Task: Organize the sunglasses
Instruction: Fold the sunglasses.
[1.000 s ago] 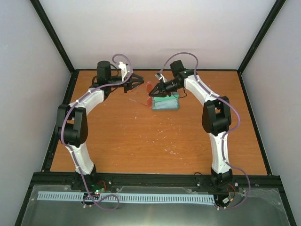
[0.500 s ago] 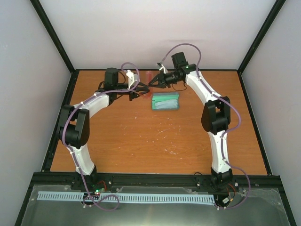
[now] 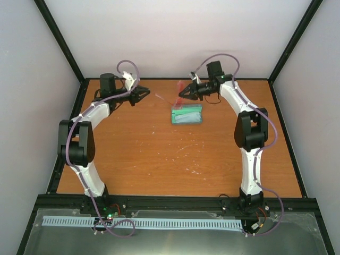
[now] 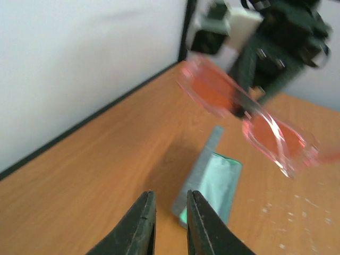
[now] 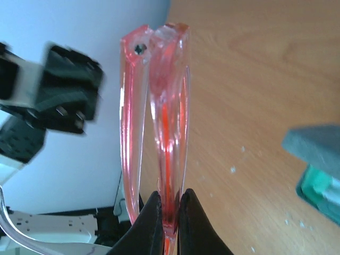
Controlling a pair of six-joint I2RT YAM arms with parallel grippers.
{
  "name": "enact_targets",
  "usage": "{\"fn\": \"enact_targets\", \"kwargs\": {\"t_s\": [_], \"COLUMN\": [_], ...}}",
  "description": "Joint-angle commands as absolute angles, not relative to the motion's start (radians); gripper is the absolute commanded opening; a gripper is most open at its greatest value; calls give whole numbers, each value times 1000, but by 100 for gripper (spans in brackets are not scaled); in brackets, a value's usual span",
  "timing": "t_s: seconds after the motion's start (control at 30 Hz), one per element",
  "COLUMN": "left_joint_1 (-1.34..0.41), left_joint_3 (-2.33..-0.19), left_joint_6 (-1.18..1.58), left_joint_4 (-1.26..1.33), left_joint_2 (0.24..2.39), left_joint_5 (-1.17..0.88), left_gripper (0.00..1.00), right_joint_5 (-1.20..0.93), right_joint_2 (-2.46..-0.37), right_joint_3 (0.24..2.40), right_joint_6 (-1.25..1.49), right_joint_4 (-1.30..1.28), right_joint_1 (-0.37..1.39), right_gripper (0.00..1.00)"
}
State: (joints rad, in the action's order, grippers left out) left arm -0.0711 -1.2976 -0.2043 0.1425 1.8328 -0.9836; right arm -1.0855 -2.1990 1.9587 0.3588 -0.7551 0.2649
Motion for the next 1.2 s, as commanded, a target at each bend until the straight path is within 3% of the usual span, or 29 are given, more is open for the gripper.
{"fn": "enact_targets", "kwargs": {"t_s": [0.0,0.17,0.33,0.6,1.07,1.17], "left_joint_1": [-123,-210,-274,-290,-290,-290], "left_joint_3": [-1283,-1241,-1278,-1325,-1375,-1423], "left_joint_6": [-336,-458,-372,-254,-209,-206], "left_joint_4": [-43,-117,-69,65,196,184], "left_joint_2": [1759,1718,1740,1791,1955,1982], "left_joint_5": [-1073,-1117,-1173,-1138,-1089,-1074], "left_gripper": [18,18,20,22,23,25], "right_joint_5": [-1127,-1115,-1049,-1043,-1284,-1227], "right_joint_2": [-2241,-2314,-2308,-2218,-2042,-2030], "right_joint_3": [2132,2264,2259,2061,1879,1860], "right_joint_6": [425,477,395,278,175,169], "right_joint_4": [-698,-692,-782,-838,-816,-841], "right_joint_1": [265,270,304,351,357,354], "right_gripper": [3,3,3,3,3,3]}}
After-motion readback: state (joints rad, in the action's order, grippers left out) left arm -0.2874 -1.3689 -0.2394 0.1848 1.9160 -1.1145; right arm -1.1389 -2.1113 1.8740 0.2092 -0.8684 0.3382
